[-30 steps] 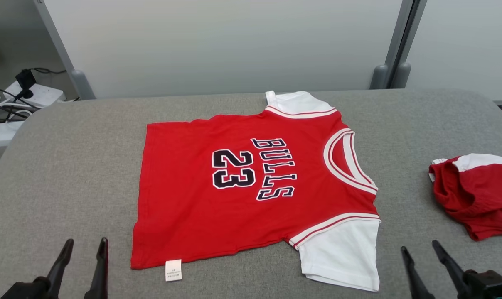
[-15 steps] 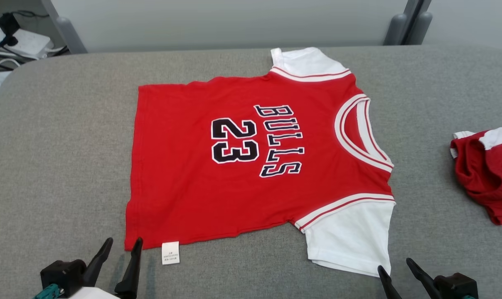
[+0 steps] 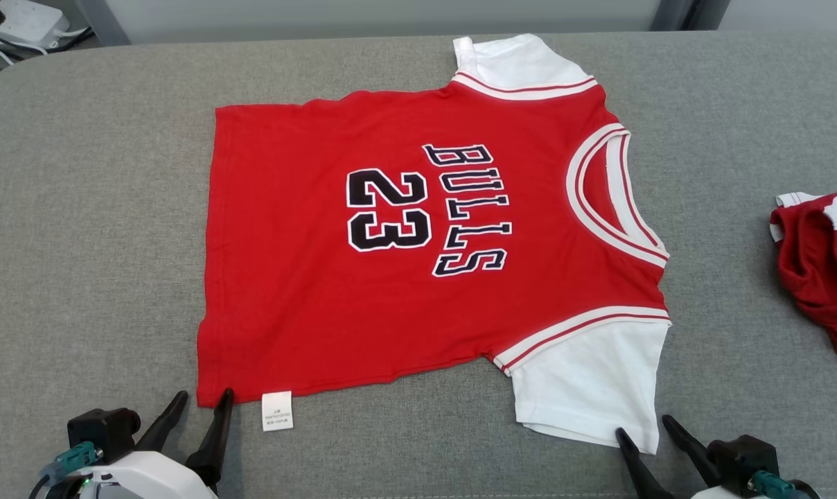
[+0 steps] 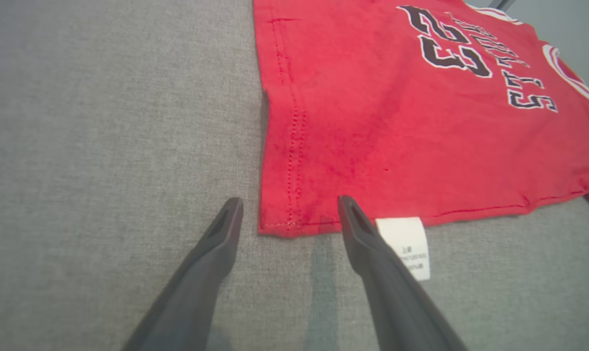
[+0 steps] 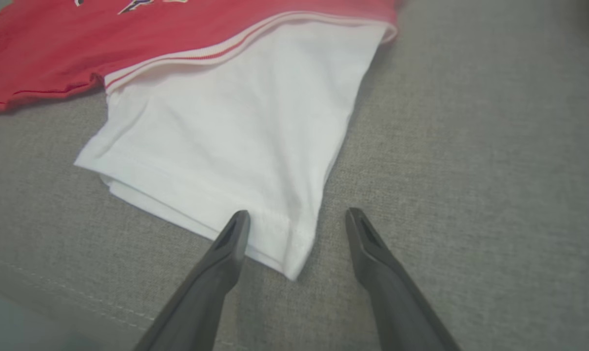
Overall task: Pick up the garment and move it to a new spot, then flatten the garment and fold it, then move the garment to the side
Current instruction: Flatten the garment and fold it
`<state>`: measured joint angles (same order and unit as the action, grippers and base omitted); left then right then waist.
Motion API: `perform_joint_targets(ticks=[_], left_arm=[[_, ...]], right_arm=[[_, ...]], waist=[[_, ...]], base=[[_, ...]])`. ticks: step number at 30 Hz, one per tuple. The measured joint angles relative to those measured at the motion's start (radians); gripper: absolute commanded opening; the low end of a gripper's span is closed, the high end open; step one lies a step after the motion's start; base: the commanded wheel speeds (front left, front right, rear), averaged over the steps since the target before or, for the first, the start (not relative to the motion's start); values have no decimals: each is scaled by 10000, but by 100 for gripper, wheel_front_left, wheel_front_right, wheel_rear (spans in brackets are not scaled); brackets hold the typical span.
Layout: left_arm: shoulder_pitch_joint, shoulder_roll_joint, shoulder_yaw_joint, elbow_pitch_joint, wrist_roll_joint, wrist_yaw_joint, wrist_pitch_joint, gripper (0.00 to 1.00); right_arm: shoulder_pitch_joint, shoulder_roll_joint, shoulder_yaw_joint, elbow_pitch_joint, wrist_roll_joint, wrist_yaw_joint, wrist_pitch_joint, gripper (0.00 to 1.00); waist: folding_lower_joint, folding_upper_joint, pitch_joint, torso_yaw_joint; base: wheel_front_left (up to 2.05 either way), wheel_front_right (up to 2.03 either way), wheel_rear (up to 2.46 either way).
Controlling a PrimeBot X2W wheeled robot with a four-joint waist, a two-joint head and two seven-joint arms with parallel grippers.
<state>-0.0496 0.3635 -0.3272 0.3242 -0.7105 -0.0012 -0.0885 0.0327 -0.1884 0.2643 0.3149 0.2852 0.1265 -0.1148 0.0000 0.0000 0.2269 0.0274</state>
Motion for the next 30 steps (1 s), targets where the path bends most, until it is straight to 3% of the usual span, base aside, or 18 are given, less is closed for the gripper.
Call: perform_joint_targets(ticks=[5, 7, 8, 9, 10, 11, 12, 13, 23, 30], left_arm=[[-252, -59, -136, 328, -35, -115, 0, 100], [-271, -82, -163, 430, -35, -159, -4, 96], [-294, -84, -180, 464, -35, -167, -13, 77], [-326, -86, -192, 485, -33, -171, -54, 48], [-367, -86, -213, 514, -31, -215, -94, 28], [-397, -92, -232, 543, -33, -255, -104, 0], [-404, -109, -247, 570, -33, -255, -128, 0], [-404, -123, -270, 606, -33, -255, -165, 0], [-158, -77, -268, 280, -130, -291, -176, 0], [939, 353, 4, -803, -318, 211, 88, 0]], right_arm=[[-151, -40, 96, 128, 182, 0, -92, 100], [-200, -48, 134, 176, 230, 0, -92, 100], [-231, -54, 157, 192, 242, 0, -94, 100], [-239, -73, 209, 199, 244, 0, -92, 100], [-239, -84, 234, 199, 255, 0, -94, 85], [-240, -105, 236, 199, 282, -2, -98, 45], [-246, -127, 242, 203, 309, -2, -98, 18], [-260, -138, 247, 207, 320, -2, -98, 0], [368, -136, -82, -272, 520, 46, -75, 0], [2002, -165, -533, -1703, 571, 44, 548, 0]], waist=[[0, 0, 133, -3], [0, 0, 161, 13], [0, 0, 164, 23], [0, 0, 168, 35], [0, 0, 173, 49], [0, 0, 174, 66], [0, 0, 176, 82], [0, 0, 177, 95], [0, 0, 145, 135], [0, 0, 151, 28]], base=[[0, 0, 0], [0, 0, 0], [0, 0, 0], [0, 0, 0], [0, 0, 0], [0, 0, 0], [0, 0, 0], [0, 0, 0], [0, 0, 0], [0, 0, 0]])
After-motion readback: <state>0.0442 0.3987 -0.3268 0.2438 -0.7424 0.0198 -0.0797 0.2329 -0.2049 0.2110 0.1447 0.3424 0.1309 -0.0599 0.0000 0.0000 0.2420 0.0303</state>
